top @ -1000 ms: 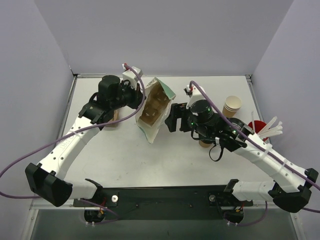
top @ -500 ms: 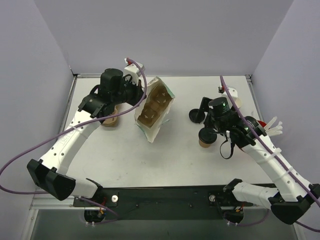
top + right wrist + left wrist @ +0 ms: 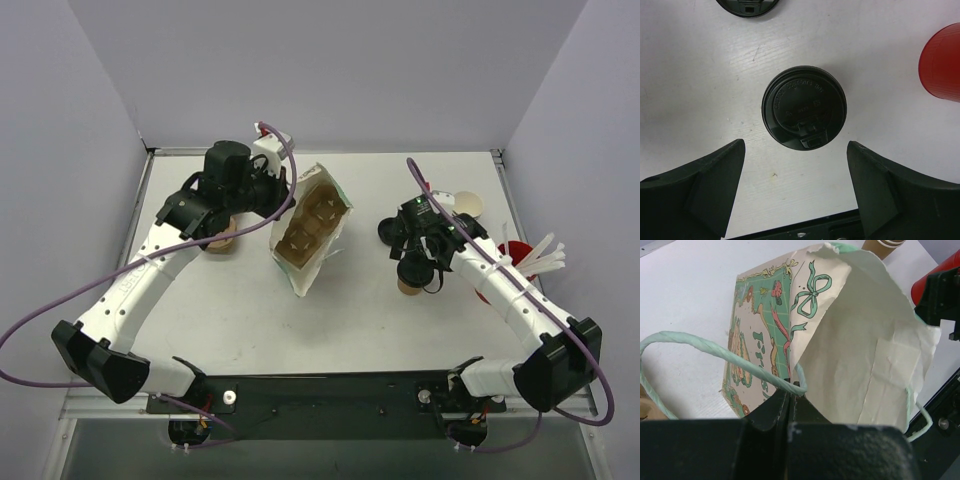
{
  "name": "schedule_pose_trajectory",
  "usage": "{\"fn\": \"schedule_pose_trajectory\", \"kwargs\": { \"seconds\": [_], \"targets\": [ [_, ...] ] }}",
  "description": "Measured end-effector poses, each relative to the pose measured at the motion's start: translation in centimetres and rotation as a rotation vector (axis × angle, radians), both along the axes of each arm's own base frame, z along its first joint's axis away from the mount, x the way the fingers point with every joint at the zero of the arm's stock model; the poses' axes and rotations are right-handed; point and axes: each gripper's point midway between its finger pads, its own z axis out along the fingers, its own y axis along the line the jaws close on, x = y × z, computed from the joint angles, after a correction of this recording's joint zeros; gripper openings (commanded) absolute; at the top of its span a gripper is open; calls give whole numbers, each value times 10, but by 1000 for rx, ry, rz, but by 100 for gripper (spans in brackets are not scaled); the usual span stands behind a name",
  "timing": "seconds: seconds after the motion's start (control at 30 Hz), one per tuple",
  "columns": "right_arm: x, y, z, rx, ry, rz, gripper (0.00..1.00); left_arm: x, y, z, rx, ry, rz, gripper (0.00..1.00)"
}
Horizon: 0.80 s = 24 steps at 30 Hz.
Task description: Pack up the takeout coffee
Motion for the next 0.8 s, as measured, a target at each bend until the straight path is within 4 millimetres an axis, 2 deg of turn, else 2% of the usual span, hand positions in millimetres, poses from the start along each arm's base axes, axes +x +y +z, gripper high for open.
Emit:
{"fn": "schedule_pose_trajectory", "kwargs": {
  "seconds": [0.37, 0.57, 0.8],
  "targets": [
    [4, -7, -23, -43, 82, 2, 79, -8, -3, -3, 4, 22, -23, 0],
    [1, -11, -42, -33, 144, 13, 80, -9, -3, -4, 6, 26, -27, 0],
    [4, -7, -48, -13, 157, 35, 80, -11, -5, -4, 5, 27, -34, 0]
  ]
}}
